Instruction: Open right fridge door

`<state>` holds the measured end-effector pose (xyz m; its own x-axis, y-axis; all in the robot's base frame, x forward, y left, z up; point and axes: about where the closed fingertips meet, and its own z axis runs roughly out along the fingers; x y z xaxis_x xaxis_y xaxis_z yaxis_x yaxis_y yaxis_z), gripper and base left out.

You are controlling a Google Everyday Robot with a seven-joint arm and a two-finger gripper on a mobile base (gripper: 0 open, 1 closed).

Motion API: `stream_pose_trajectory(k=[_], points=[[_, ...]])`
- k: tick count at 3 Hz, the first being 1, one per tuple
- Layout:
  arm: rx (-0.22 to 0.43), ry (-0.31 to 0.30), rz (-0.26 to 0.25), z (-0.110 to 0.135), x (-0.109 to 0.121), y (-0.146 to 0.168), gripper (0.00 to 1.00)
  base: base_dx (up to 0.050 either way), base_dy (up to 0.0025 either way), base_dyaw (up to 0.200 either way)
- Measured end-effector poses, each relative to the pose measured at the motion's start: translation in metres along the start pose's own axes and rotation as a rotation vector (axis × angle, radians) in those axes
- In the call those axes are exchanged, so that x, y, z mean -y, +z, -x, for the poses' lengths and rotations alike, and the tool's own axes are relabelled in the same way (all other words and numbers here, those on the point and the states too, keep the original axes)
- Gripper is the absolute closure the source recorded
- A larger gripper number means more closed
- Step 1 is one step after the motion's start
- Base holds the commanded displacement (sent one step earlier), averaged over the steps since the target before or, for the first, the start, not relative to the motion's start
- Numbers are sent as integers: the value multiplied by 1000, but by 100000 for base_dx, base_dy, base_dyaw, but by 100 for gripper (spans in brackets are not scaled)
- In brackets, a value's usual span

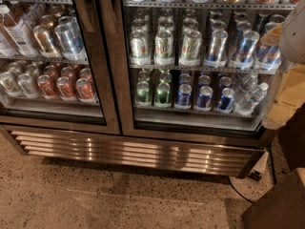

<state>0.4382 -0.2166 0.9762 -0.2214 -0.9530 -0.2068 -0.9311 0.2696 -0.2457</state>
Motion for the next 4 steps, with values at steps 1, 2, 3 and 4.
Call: stream_pose_trajectory(k=[1,2,3,4], points=[[0,0,0,0,0,0,0,3689,247,13400],[0,0,0,0,0,0,0,3681,255,13259],[0,0,0,0,0,0,0,0,0,0],[4,16,-1,0,5,0,0,0,0,0]])
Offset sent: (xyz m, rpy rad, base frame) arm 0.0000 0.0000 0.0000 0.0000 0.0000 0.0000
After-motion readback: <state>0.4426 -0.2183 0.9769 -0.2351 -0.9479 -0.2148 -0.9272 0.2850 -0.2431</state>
